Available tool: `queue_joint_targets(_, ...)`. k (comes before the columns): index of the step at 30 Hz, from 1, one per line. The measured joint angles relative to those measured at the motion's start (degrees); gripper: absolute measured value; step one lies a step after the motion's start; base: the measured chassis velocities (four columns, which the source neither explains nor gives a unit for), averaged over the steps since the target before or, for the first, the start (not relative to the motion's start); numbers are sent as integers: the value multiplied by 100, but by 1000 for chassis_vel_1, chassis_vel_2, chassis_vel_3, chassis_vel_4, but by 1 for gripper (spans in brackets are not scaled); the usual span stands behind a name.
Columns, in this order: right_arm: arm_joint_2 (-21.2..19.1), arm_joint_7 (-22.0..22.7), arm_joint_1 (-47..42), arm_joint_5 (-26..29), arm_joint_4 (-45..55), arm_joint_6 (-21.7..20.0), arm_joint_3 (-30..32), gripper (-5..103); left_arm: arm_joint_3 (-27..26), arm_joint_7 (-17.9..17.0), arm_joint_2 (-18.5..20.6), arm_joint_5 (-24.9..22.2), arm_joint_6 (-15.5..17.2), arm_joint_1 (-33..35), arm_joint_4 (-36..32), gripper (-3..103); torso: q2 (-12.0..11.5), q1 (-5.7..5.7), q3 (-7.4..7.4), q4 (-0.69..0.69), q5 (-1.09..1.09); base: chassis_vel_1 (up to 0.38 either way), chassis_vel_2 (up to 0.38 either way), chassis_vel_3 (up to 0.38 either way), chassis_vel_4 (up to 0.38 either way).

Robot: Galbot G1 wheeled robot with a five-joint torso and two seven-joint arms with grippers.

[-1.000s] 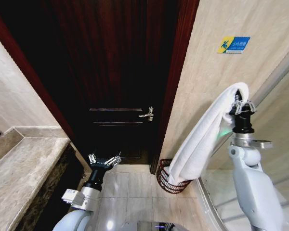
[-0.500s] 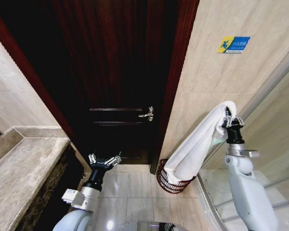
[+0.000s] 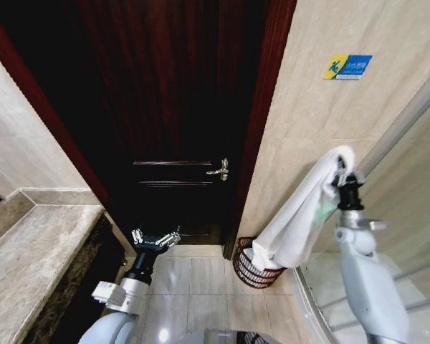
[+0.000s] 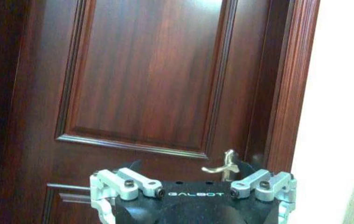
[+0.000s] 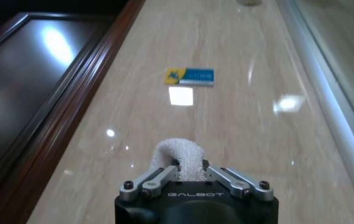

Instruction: Discard the used towel into the hamper.

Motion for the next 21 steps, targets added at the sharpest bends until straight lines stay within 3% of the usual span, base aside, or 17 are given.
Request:
queue_joint_targets(15,311,-107,-25,-188,71,-9,-293,8,0,0,0,0,0,0,0,100,0,0,0,1,-3,0,0,0,0)
queue_joint_targets(21,351,-158,-8,-212,-452,161,-275,8,0,0,0,0,0,0,0,100,0,0,0,0,-1,0,0,0,0)
